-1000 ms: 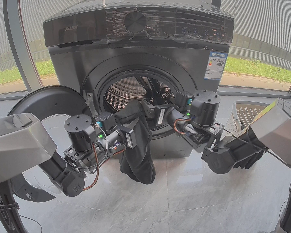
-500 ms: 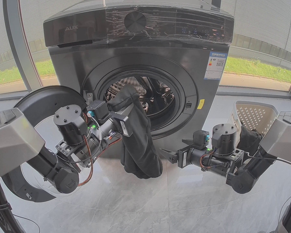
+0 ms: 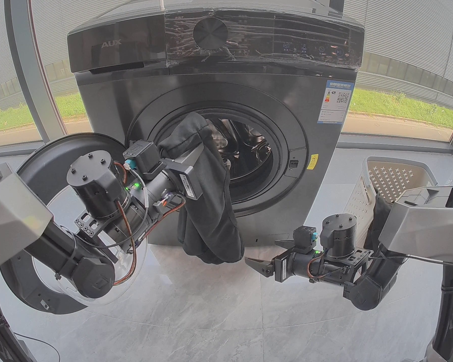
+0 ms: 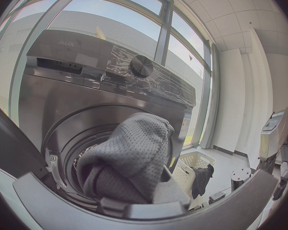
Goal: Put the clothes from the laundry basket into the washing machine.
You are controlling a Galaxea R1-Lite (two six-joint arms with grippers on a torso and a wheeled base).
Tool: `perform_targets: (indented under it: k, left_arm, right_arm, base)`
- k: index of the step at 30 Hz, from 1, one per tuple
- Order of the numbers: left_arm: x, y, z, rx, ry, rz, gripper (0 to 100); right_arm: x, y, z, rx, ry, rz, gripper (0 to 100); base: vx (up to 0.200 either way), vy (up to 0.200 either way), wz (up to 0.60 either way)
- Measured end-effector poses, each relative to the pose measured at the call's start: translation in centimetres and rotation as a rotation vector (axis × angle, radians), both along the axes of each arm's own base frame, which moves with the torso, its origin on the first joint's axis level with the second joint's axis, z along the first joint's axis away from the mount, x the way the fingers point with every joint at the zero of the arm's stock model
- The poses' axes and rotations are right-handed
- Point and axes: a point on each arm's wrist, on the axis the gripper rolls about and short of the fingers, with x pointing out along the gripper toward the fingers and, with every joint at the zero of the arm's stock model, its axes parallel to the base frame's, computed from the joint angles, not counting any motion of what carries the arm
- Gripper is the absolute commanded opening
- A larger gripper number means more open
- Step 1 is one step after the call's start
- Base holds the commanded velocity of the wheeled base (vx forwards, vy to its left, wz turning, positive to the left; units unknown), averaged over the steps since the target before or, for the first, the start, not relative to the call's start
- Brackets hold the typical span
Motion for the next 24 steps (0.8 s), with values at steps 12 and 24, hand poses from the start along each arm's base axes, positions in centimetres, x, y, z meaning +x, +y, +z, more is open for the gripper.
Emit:
perform_targets:
  k: [12, 24]
  left_arm:
    - [-0.2, -0.1, 0.2, -0.003, -0.006, -0.006, 0]
    - [-0.5, -0.5, 0.3, -0.006, -0.01, -0.02, 0]
  right_arm:
    - [1.3, 2.0, -2.7, 0.016, -0.025, 0.023, 100]
    - [3.5, 3.5, -3.7, 0.029, -0.081, -0.02, 100]
  base:
    - [0.0, 0.0, 0.0]
    - [0.0, 0.0, 0.0]
